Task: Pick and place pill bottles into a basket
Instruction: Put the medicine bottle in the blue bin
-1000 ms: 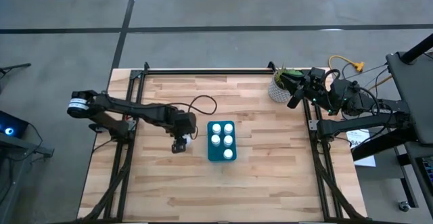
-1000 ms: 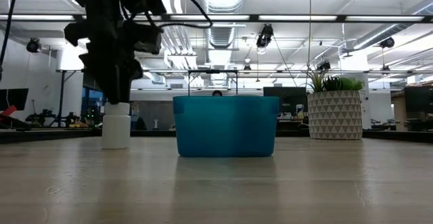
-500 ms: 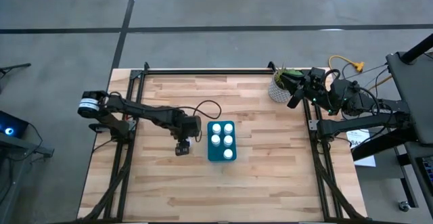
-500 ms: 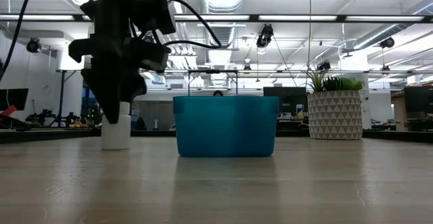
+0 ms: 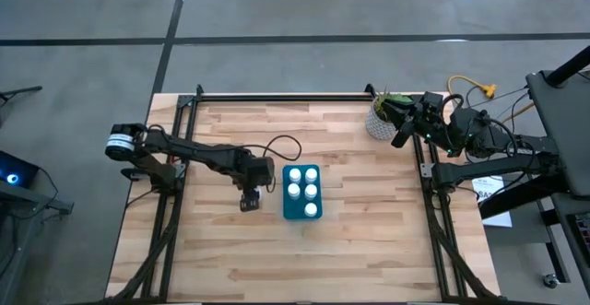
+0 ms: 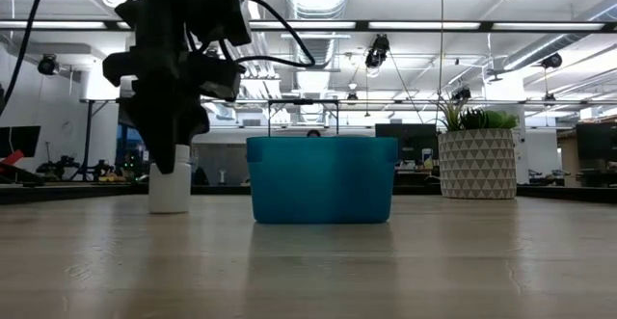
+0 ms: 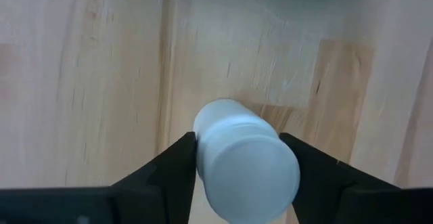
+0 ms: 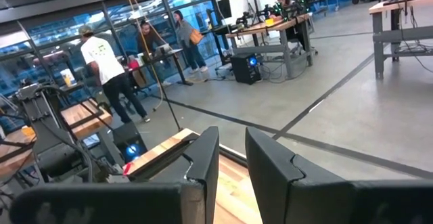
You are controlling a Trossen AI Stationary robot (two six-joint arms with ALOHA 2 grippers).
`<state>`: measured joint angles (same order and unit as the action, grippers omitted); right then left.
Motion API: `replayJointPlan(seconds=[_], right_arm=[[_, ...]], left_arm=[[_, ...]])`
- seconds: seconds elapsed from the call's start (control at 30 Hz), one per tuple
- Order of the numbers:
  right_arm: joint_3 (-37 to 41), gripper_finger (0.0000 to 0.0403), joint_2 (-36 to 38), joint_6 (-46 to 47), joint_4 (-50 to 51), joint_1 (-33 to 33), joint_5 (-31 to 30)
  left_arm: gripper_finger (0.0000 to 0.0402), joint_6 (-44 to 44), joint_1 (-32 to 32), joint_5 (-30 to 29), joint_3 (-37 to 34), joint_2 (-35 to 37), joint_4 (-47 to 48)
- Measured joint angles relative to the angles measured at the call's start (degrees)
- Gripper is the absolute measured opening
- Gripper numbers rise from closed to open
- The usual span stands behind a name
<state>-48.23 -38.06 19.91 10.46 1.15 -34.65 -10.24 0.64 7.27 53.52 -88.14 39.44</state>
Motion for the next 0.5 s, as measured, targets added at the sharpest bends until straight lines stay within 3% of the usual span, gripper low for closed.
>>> replayJointPlan(seconds=[0.23,0.5], right_arm=[[0.0,0.0068,-0.02,-0.2,0.0,0.0,0.0],[0.0,0.0068,-0.02,-0.2,0.0,0.0,0.0]], left_arm=[[0.0164,-1.45,0.02,0.15,1.09,0.0,0.22],[0.0164,-1.12,0.02,0.11,8.8,0.18,3.23]])
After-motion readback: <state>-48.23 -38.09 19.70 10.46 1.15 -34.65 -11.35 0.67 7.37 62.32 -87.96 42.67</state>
